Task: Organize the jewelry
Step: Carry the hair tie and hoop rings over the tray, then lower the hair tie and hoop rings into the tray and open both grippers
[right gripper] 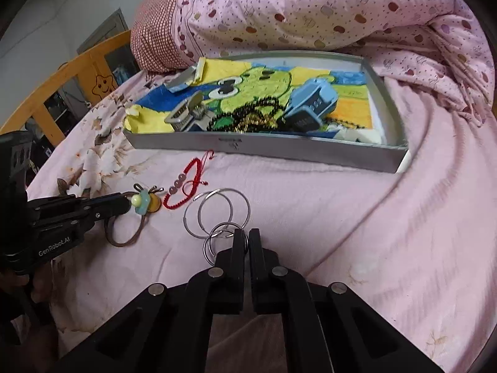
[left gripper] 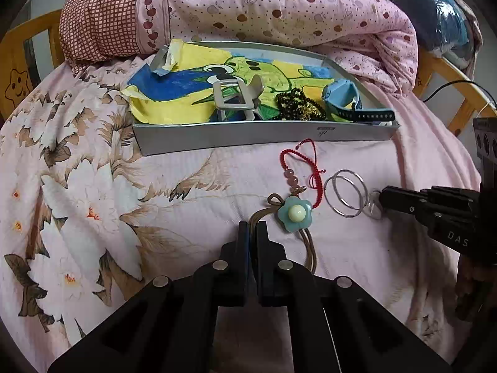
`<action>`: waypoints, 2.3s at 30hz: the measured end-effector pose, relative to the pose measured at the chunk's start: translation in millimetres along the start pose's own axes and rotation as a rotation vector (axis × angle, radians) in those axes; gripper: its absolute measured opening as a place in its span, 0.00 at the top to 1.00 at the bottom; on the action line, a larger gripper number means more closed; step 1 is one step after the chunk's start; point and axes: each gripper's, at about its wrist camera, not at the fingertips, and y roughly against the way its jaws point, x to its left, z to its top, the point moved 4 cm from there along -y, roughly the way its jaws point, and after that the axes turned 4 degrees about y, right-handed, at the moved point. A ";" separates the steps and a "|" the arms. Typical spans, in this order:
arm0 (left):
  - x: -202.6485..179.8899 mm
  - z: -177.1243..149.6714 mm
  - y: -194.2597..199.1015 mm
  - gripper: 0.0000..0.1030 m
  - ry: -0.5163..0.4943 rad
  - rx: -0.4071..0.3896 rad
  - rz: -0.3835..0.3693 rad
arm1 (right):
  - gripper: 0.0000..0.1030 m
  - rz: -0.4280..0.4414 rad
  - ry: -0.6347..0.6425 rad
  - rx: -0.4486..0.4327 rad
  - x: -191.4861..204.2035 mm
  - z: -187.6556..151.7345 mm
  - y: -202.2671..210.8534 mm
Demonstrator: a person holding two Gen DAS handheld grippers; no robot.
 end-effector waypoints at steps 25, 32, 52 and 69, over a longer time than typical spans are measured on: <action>-51.5 75.2 60.5 0.99 -0.131 -0.195 -0.102 | 0.97 -0.004 -0.046 -0.367 -16.2 58.4 59.6; -64.4 107.2 41.6 0.99 -0.085 -0.235 -0.134 | 0.97 -0.044 -0.149 -0.423 -50.3 67.9 60.8; -59.8 110.0 -57.6 0.99 0.023 -0.111 -0.062 | 0.97 -0.077 -0.312 -0.315 -115.5 59.7 1.0; -52.5 103.1 -69.9 0.98 0.066 -0.038 -0.055 | 0.95 -0.102 -0.315 -0.269 -117.6 56.7 -2.5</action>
